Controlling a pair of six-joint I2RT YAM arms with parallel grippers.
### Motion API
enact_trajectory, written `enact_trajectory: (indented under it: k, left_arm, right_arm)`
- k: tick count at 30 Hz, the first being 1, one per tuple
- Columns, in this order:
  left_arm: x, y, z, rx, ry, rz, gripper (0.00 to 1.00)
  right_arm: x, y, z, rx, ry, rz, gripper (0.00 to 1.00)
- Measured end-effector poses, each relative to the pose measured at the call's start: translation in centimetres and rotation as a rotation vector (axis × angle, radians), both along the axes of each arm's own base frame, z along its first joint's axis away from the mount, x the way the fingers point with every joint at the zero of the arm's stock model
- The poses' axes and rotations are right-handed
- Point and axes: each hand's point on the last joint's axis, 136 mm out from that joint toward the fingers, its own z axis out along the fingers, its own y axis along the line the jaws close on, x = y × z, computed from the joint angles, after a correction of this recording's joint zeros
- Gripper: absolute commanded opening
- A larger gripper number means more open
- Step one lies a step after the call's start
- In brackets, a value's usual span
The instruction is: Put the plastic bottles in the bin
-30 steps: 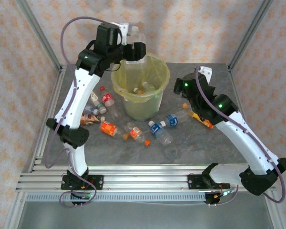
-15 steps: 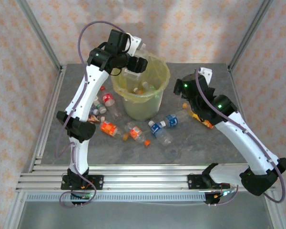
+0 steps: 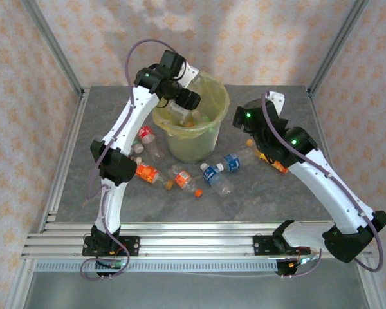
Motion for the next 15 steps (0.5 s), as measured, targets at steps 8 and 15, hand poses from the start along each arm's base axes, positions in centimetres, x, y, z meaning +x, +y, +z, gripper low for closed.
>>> enact_trajectory:
  k: [8, 15]
  left_arm:
    - [-0.2, 0.2, -1.1, 0.040, 0.022, -0.024, 0.86]
    - [0.3, 0.3, -3.3, 0.074, 0.055, -0.028, 1.00]
  right_arm:
    - [0.2, 0.3, -0.4, 0.004, 0.011, 0.001, 0.99]
    - [0.3, 0.5, -1.0, 0.003, 0.027, 0.005, 0.99]
